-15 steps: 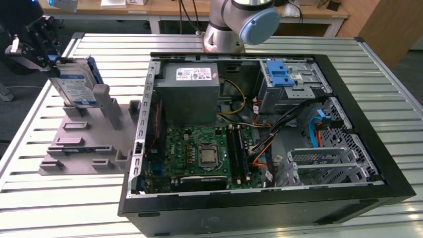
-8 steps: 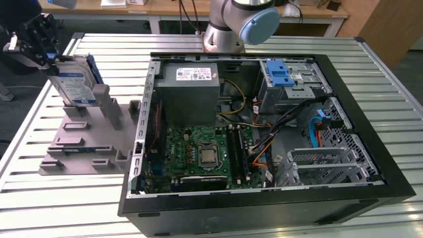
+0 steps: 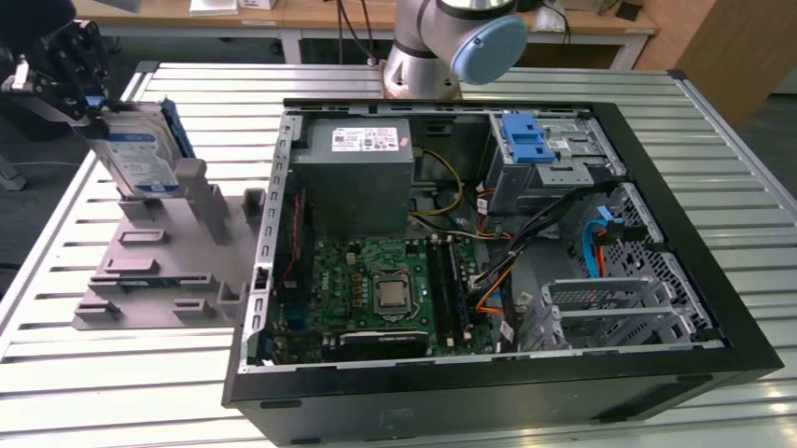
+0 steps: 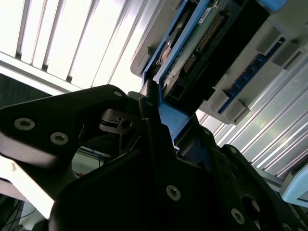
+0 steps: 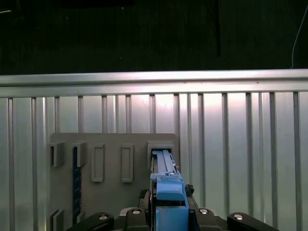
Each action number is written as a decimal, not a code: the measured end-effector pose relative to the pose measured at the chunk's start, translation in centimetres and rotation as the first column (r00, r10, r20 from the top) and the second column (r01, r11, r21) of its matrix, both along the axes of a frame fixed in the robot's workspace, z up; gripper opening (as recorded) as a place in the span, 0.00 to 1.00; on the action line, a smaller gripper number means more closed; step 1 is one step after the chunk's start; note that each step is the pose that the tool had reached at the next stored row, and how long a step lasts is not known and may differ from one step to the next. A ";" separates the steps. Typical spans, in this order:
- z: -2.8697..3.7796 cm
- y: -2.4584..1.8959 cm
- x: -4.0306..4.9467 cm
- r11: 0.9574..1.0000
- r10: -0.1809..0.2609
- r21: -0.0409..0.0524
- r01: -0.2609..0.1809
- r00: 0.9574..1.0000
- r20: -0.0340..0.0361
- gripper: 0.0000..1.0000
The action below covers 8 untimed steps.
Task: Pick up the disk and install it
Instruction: 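Pick up the disk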
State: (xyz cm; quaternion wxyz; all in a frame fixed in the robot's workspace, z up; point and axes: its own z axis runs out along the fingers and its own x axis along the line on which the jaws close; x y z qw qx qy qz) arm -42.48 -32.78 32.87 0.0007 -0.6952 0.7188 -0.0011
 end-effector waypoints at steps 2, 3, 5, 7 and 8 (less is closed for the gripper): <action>0.14 0.00 0.00 1.000 0.000 0.000 0.000 1.000 0.000 0.36; 0.21 0.00 0.00 1.000 0.000 0.000 0.000 1.000 0.000 0.36; 0.35 0.00 0.00 1.000 0.000 0.000 0.000 1.000 0.000 0.36; 0.51 0.00 0.00 1.000 0.000 0.000 0.000 1.000 0.000 0.36; 0.60 0.00 0.00 1.000 0.000 0.000 0.000 1.000 0.000 0.36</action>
